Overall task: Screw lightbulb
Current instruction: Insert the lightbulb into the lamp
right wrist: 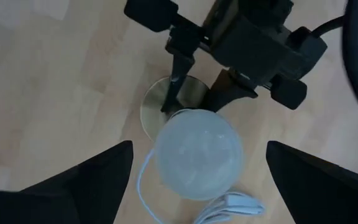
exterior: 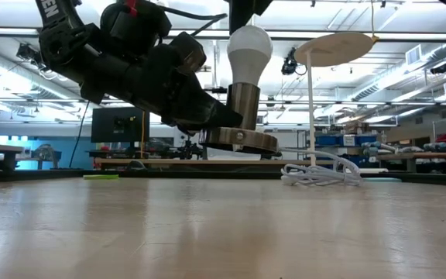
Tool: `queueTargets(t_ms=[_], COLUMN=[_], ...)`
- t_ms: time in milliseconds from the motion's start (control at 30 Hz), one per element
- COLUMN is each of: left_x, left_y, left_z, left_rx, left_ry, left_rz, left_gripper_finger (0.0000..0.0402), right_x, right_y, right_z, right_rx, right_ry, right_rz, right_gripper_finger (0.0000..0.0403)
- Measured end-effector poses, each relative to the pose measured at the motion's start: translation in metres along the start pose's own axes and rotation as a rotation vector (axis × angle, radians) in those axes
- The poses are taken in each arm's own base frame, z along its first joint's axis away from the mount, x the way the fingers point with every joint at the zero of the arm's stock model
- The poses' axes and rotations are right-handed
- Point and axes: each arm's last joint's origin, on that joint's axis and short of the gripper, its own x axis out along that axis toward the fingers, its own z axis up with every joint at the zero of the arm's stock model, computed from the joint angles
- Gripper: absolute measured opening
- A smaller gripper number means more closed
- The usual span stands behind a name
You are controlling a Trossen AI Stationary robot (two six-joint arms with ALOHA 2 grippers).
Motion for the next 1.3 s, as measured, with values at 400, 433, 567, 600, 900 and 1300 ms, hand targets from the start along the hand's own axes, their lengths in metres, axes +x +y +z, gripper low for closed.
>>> queueTargets(t_ms=[400,433,567,600,900,1300], left_x=[0.0,0.0,0.0,0.0,0.0,0.0], left_y=[0.0,0.0,0.0,0.0,0.0,0.0], left_z=[0.0,0.0,0.0,0.0,0.0,0.0], left_rx=[0.001,0.002,0.002,0.002,0.001,-0.006], left_ry=[0.0,0.0,0.0,0.0,0.001,0.002], left_rz=[0.0,0.0,0.0,0.0,-0.002,-0.003], left_gripper_finger=[0.0159,0.0159,0.0159,0.0159,0.0159,0.0159], right_x=[0.028,0.028,0.028,0.028,0.029,0.029], right_y=[0.0,0.0,-0.002,-0.003,-0.008,-0.009], right_z=[-0.004,-0.003,-0.005,-0.005,-0.006,-0.007], right_rx=[-0.033,-0.03,-0.019,-0.011,0.136,0.655], right_ry=[0.071,0.069,0.078,0.078,0.075,0.085], right_rz=[0.002,-0.005,-0.006,-0.007,0.003,-0.01], right_gripper_finger=[0.0374,0.0374,0.0369,0.0365,0.0273,0.028])
